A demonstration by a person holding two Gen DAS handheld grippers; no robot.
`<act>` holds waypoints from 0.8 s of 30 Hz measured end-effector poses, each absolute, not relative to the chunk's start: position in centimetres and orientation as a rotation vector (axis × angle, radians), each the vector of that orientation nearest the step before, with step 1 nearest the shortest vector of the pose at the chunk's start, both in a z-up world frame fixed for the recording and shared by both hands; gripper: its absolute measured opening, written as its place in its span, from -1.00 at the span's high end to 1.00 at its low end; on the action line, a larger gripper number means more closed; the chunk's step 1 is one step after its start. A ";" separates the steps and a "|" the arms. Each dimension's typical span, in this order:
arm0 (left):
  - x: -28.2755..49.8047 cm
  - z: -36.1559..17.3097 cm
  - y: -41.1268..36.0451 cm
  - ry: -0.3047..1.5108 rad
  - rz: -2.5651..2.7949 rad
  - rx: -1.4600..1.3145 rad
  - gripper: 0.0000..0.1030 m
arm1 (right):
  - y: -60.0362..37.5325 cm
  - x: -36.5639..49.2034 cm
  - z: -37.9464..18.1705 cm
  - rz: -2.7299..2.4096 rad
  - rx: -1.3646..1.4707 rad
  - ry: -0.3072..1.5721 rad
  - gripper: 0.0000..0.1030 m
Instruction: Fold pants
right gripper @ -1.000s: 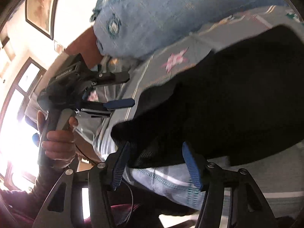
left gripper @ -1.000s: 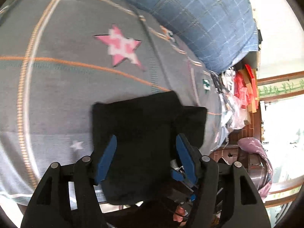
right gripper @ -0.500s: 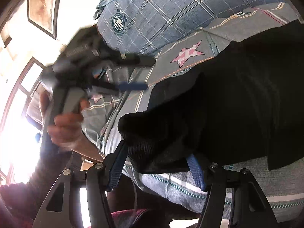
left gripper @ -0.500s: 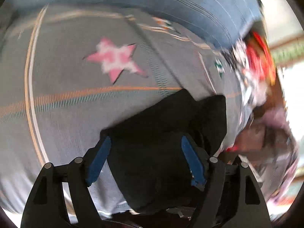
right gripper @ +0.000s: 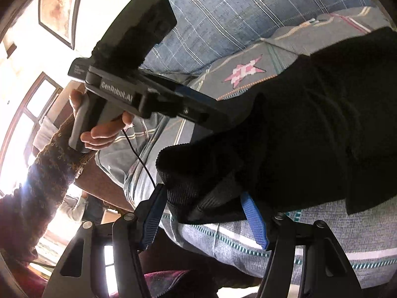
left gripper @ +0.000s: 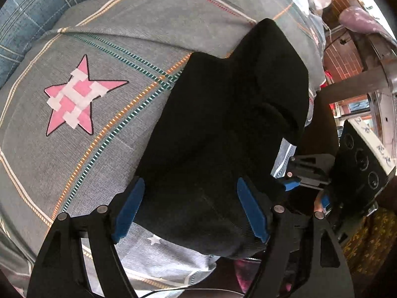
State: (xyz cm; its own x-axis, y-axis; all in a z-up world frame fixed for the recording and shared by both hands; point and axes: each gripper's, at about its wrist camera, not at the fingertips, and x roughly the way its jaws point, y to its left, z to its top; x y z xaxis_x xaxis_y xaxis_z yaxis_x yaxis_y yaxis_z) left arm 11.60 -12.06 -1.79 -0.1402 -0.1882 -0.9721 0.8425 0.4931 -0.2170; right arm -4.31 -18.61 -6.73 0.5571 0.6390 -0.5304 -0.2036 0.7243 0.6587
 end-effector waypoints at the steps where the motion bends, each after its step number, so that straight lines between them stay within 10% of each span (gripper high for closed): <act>1: 11.3 -1.7 -11.8 1.421 -1.001 0.606 -0.47 | -18.5 -4.3 -6.7 0.528 0.567 0.834 -0.25; 6: 10.1 -1.8 -11.3 1.325 -0.940 0.592 0.35 | -17.5 -3.7 -7.1 0.502 0.519 0.825 0.02; 9: 9.4 -1.5 -10.4 1.278 -0.923 0.515 0.57 | -17.9 -3.1 -6.7 0.528 0.547 0.816 0.71; 24: 8.5 7.2 -16.2 1.109 -1.018 0.073 0.62 | -29.8 -7.5 -0.4 0.502 0.737 0.524 0.76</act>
State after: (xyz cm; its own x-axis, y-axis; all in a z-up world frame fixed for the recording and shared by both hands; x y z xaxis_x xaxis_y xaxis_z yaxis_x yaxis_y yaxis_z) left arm 8.48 -16.17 7.24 0.0659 -0.6403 -0.7653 0.7073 0.5710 -0.4168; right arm -7.49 -29.80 -0.40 0.7591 0.5940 -0.2663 -0.2411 0.6365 0.7326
